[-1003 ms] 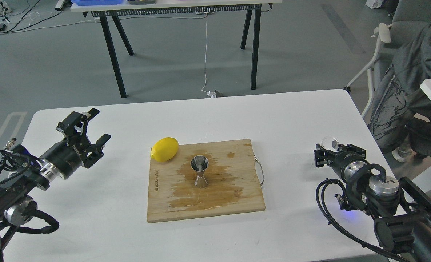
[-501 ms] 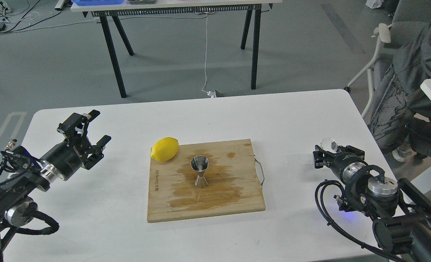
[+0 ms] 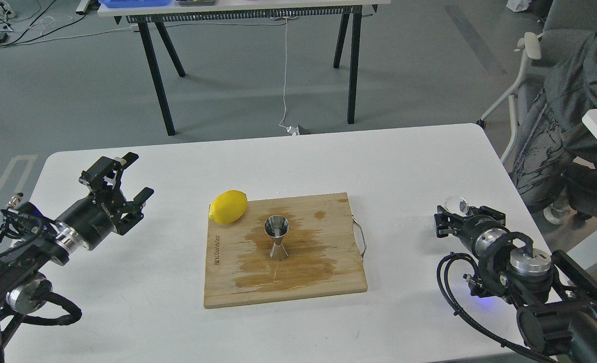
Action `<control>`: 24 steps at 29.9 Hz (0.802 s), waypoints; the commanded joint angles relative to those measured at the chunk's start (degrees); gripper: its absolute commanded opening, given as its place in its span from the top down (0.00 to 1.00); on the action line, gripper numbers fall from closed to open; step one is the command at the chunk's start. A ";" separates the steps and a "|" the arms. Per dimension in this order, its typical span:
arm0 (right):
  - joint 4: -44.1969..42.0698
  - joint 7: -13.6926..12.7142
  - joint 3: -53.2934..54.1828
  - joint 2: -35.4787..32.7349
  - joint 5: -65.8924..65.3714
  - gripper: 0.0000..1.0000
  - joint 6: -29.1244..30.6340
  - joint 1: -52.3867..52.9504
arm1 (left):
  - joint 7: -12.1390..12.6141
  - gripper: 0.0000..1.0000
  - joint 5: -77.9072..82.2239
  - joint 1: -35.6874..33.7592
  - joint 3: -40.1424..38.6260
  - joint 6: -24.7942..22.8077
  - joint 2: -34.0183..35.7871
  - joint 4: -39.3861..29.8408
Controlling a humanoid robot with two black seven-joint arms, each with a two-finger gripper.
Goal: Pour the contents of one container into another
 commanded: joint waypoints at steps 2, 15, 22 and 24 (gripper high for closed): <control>0.12 -0.02 0.23 0.03 0.00 0.54 0.08 0.49 | 0.00 0.02 -0.01 -0.04 0.00 0.00 -0.09 0.00; 0.12 -0.10 -0.30 -0.14 -0.27 0.97 0.52 1.37 | 0.00 0.02 -0.01 -0.04 0.00 0.00 0.00 0.00; 0.13 -0.02 -1.44 -0.23 -0.62 0.90 0.60 1.46 | 0.00 0.02 -0.01 -0.04 0.00 0.00 0.00 0.00; 0.04 -0.02 -1.44 -0.23 -0.71 0.82 0.52 1.46 | 0.00 0.02 -0.01 -0.04 0.00 0.00 0.00 0.00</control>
